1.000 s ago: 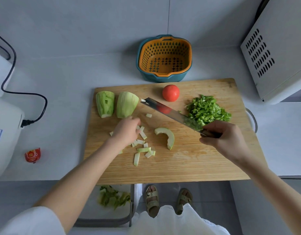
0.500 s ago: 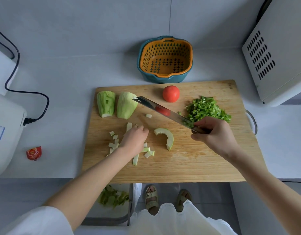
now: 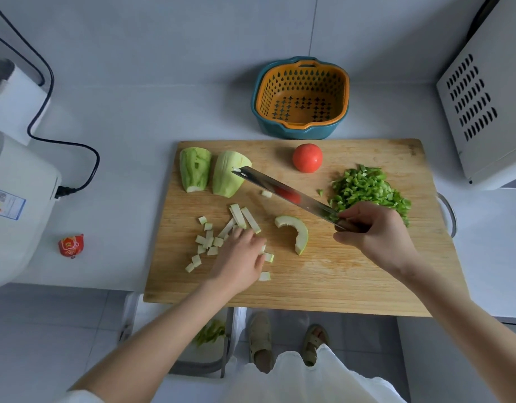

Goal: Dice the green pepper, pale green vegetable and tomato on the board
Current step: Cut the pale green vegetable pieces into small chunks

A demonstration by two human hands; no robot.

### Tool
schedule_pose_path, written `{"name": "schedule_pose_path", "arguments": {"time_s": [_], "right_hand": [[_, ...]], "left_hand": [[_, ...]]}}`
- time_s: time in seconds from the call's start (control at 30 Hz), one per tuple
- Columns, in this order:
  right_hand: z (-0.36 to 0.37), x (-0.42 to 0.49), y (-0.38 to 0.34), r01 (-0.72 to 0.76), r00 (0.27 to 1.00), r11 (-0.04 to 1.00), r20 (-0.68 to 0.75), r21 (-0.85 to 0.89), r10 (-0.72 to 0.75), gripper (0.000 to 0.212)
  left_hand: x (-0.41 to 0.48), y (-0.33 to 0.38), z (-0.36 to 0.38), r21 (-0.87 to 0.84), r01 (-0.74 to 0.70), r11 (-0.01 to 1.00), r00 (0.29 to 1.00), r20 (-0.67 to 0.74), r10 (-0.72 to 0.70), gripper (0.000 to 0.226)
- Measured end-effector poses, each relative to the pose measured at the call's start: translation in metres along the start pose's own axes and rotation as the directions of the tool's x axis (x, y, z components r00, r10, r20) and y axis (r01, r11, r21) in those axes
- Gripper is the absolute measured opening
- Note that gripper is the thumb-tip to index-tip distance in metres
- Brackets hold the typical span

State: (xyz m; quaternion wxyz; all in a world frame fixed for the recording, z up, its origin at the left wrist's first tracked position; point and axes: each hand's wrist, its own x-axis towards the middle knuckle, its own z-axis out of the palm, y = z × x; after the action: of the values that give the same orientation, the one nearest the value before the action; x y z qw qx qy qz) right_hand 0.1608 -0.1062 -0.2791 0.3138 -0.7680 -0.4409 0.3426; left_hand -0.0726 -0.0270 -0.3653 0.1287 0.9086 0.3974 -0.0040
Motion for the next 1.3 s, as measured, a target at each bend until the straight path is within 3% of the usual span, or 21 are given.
{"name": "schedule_pose_path", "arguments": {"time_s": [0.2, 0.3, 0.4, 0.5, 0.73, 0.87, 1.07, 1.3], "right_hand": [[0.003, 0.000, -0.001, 0.002, 1.000, 1.000, 0.015, -0.016, -0.002, 0.025], [0.003, -0.001, -0.001, 0.008, 1.000, 1.000, 0.014, -0.026, -0.008, 0.025], [0.004, -0.002, -0.002, 0.013, 1.000, 0.999, 0.005, -0.031, -0.013, 0.025], [0.004, -0.002, -0.002, 0.004, 1.000, 1.000, 0.001, -0.022, -0.004, 0.026], [0.008, 0.000, -0.005, 0.002, 1.000, 1.000, -0.008, -0.031, -0.003, 0.026], [0.010, -0.001, -0.004, 0.001, 1.000, 1.000, -0.011, -0.018, -0.001, 0.026], [0.010, -0.002, -0.001, 0.010, 1.000, 0.999, -0.018, -0.033, -0.010, 0.025], [0.008, -0.004, 0.001, 0.000, 0.999, 0.999, -0.047, -0.041, -0.002, 0.027]], "left_hand": [[0.000, 0.013, 0.009, 0.065, -0.105, 0.992, 0.992, 0.078, 0.100, 0.029], [-0.011, 0.000, 0.003, 0.000, -0.089, 0.996, 0.995, 0.049, 0.089, 0.028], [-0.016, -0.018, -0.007, -0.080, 0.158, 0.984, 0.985, -0.054, -0.162, 0.022], [-0.009, -0.027, -0.011, -0.029, 0.406, 0.913, 0.914, 0.021, -0.405, 0.027], [0.014, -0.004, -0.007, -0.031, 0.532, 0.846, 0.846, 0.006, -0.532, 0.017], [0.021, -0.005, -0.005, -0.124, 0.510, 0.851, 0.855, -0.031, -0.517, 0.018], [0.028, -0.016, -0.002, -0.073, 0.439, 0.895, 0.889, -0.104, -0.445, 0.013], [0.033, -0.016, -0.004, -0.036, 0.404, 0.914, 0.914, -0.031, -0.405, 0.030]]}}
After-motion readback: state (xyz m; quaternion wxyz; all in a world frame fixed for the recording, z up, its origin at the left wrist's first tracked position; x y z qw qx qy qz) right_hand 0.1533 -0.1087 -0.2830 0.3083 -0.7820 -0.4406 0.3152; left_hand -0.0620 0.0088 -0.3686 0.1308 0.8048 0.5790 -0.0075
